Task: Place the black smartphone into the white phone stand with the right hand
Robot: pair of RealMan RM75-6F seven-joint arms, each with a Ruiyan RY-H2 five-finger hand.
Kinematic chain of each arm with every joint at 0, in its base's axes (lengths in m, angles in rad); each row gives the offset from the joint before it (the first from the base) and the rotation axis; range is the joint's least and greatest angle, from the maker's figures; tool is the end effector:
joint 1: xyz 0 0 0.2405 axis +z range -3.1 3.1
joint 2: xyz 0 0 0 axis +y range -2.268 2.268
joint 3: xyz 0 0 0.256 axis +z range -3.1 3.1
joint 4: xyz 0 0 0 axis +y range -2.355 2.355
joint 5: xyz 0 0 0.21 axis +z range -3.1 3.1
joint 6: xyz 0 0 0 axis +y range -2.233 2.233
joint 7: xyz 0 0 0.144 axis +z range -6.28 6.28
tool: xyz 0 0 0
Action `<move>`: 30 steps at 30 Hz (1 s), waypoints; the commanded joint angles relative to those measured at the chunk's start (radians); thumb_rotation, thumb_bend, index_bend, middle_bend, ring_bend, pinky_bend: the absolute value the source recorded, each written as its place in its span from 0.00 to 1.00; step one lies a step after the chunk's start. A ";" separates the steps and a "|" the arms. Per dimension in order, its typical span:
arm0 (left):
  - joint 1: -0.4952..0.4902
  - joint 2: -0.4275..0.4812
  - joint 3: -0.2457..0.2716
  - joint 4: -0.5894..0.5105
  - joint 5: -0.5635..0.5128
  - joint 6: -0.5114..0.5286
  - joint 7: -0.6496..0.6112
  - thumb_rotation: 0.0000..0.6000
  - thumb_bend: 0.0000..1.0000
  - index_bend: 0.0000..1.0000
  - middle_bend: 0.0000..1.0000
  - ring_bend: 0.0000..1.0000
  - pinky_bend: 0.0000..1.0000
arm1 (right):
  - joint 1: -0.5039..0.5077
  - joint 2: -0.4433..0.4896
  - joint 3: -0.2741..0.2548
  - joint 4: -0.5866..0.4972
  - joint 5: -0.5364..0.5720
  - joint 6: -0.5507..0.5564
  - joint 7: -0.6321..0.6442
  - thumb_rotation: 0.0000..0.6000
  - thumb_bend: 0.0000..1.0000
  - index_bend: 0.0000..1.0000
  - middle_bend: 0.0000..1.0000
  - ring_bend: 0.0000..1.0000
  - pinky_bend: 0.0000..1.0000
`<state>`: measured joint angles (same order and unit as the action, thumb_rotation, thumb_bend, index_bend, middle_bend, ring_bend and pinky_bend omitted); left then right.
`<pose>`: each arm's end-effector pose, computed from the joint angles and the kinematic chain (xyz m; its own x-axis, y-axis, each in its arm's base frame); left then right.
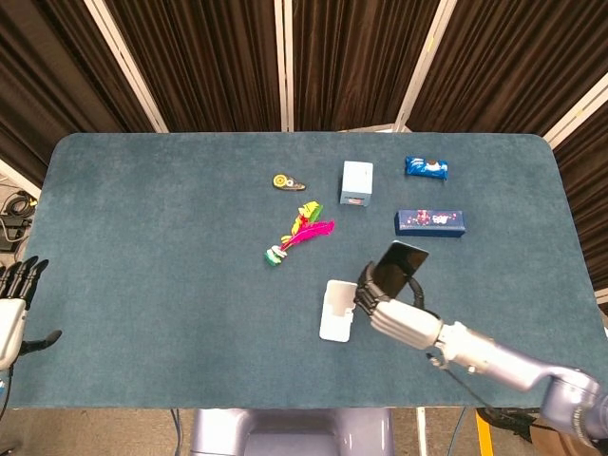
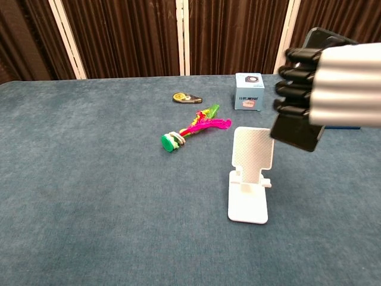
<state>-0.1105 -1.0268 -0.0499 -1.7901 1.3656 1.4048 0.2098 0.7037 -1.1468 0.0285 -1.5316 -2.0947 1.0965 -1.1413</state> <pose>-0.2988 0.1846 0.1668 0.4881 0.0984 0.8672 0.8659 0.0699 -0.4953 -0.1502 -0.2833 0.0735 0.5316 0.8441 -0.0705 0.5285 -0.2655 0.8063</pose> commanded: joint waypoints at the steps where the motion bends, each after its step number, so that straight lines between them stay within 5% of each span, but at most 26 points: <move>1: -0.001 0.000 -0.001 -0.001 -0.004 -0.001 0.005 1.00 0.00 0.00 0.00 0.00 0.00 | 0.026 -0.023 0.031 -0.048 0.019 -0.080 -0.067 1.00 0.31 0.50 0.50 0.35 0.32; 7: -0.007 -0.004 -0.005 0.005 -0.023 -0.014 0.007 1.00 0.00 0.00 0.00 0.00 0.00 | 0.061 -0.045 0.036 -0.062 -0.010 -0.152 -0.103 1.00 0.31 0.50 0.51 0.35 0.20; 30: -0.026 -0.011 -0.017 0.028 -0.078 -0.048 0.008 1.00 0.00 0.00 0.00 0.00 0.00 | 0.099 -0.120 0.072 -0.066 0.039 -0.346 -0.191 1.00 0.31 0.51 0.51 0.35 0.19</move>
<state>-0.1364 -1.0381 -0.0671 -1.7615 1.2879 1.3567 0.2179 0.8025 -1.2614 0.0984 -1.5971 -2.0600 0.7583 -1.3256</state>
